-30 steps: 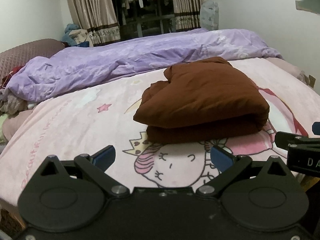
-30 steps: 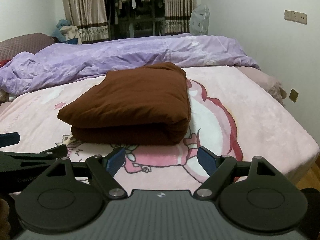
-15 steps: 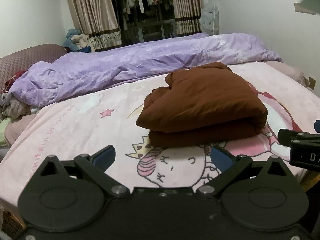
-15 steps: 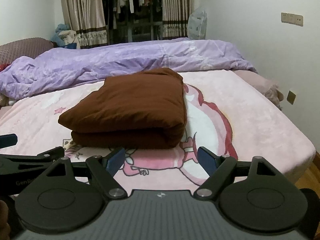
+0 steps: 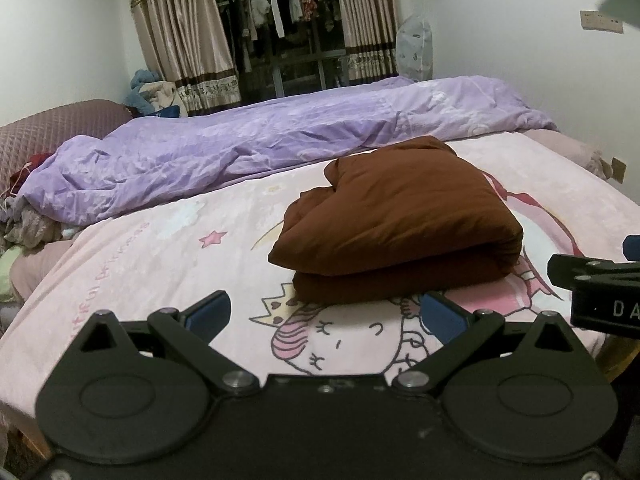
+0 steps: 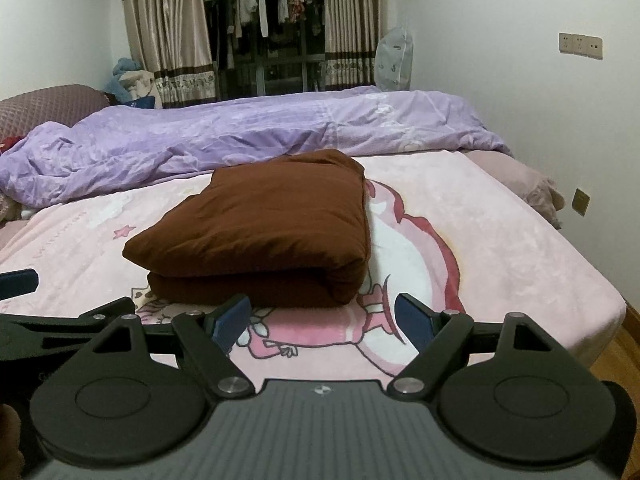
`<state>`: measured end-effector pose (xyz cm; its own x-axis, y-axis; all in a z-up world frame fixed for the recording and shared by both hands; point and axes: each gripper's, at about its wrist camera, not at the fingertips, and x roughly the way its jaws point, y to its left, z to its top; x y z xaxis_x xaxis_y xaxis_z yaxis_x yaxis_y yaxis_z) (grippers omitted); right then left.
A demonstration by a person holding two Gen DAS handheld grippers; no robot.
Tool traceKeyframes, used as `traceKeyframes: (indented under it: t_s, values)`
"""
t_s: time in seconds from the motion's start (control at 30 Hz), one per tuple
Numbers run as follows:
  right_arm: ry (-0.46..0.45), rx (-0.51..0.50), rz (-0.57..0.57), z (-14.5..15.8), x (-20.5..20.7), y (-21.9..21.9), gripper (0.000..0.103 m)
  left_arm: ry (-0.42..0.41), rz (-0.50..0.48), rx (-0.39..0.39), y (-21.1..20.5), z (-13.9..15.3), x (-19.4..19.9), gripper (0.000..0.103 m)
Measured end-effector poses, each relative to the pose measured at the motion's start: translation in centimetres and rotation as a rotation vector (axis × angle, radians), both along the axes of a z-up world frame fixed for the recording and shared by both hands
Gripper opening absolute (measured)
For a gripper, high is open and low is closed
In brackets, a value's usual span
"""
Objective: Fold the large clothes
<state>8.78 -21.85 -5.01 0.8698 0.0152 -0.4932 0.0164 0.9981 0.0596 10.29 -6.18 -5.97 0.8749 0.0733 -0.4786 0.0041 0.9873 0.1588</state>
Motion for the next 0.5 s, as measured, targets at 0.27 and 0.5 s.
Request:
traceKeyframes:
  t_s: [0.27, 0.5]
  values:
    - [0.001, 0.000, -0.002, 0.03, -0.11, 0.03, 0.096, -0.003, 0.001, -0.003, 0.13, -0.02, -0.02, 0.103]
    - [0.004, -0.001, 0.000, 0.02, -0.13, 0.04, 0.096, -0.001, -0.001, -0.002, 0.01, -0.03, 0.00, 0.103]
